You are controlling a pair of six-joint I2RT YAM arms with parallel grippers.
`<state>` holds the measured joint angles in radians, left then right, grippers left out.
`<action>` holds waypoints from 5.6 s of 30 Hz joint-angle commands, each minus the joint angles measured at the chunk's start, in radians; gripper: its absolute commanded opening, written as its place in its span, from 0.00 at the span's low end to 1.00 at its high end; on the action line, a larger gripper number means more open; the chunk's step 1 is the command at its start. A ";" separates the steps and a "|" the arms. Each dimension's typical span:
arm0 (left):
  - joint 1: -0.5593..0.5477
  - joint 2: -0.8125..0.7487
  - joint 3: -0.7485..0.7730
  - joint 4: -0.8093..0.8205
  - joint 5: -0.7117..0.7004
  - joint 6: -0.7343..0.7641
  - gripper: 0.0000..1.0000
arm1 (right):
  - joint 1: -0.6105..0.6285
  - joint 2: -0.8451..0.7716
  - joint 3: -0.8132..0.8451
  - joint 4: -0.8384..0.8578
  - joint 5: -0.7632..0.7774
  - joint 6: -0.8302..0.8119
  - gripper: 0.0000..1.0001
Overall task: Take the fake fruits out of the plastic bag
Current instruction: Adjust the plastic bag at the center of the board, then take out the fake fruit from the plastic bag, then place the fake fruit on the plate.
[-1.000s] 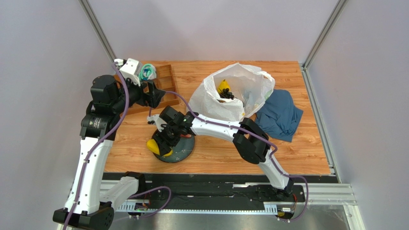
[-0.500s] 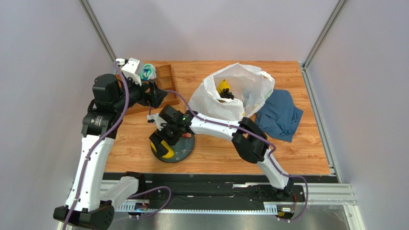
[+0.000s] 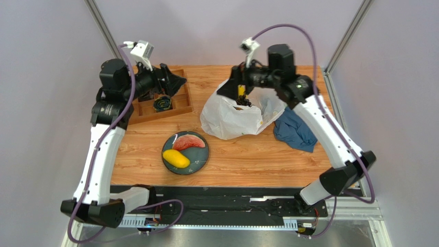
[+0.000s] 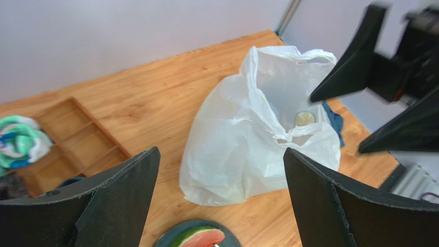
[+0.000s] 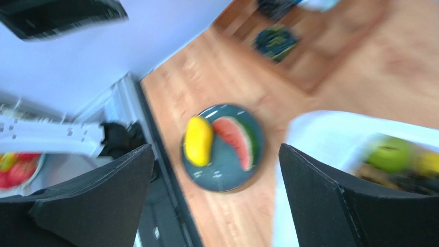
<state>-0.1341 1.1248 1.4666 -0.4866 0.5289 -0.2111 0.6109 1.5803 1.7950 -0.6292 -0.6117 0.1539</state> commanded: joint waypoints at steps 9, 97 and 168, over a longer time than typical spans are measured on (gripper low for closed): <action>-0.298 0.440 0.234 -0.009 -0.112 -0.004 0.99 | -0.263 -0.212 -0.321 0.079 0.340 -0.062 0.94; -0.401 0.392 -0.164 -0.020 -0.544 0.082 0.00 | -0.011 0.213 -0.461 0.347 0.376 -0.283 0.54; -0.090 0.049 -0.155 0.039 -0.429 0.062 0.81 | 0.372 0.471 0.004 -0.167 0.075 -0.639 0.28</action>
<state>-0.2501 1.2312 1.3838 -0.4717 0.0589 -0.1680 0.9726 2.0274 1.7733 -0.8249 -0.6102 -0.4427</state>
